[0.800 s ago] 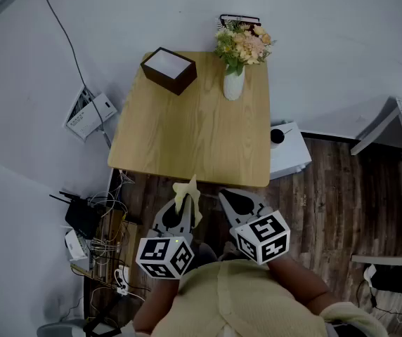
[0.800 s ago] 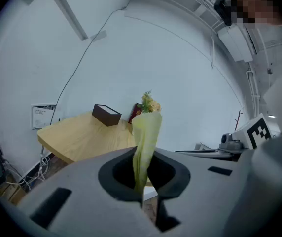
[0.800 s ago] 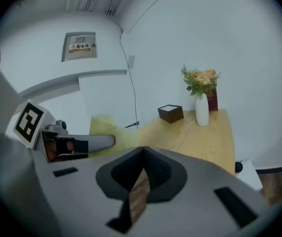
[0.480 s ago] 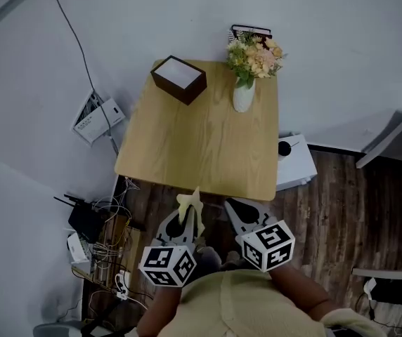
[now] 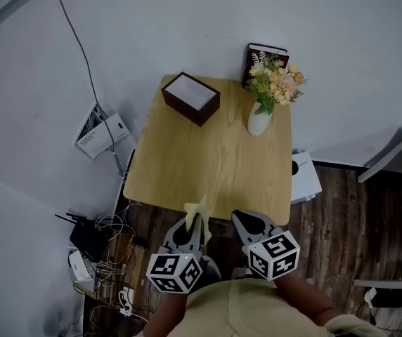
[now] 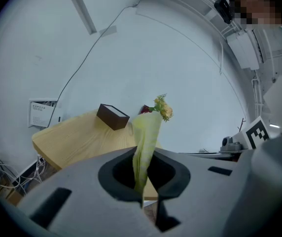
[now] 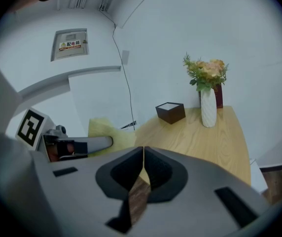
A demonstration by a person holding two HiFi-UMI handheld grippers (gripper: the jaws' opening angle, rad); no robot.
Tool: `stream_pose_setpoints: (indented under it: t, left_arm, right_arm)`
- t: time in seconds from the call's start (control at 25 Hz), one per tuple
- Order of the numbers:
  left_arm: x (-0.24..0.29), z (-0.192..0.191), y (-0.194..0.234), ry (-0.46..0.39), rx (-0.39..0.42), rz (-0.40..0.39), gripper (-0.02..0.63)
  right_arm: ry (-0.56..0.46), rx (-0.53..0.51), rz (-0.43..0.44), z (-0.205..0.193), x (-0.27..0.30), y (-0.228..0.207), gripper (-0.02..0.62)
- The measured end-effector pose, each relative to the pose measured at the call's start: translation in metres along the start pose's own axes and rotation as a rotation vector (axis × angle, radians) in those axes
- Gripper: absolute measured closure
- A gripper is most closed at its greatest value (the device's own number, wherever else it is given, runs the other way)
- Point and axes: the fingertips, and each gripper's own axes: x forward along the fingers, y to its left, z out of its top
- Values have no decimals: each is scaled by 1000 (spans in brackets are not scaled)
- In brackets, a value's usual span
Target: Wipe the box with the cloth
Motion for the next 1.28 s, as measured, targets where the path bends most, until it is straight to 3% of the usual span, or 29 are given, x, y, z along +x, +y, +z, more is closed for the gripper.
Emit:
stream_pose_setpoints:
  t: [0.4,0.76,1.08,1.28]
  left_arm:
    - [28,41,60,54,52,-104,577]
    - [38,56,113,111,68,-151,577]
    - [63,64,118,98,29,-172,577]
    - [80,76,119,89,45,-141,578]
  right_arm:
    - [-3,32,-61,33,79,11,565]
    - [44,31,-71,35,127,43,565]
    - [41,36,-130,52,134,15,565]
    - [15,39,-136,70,142,-10,565]
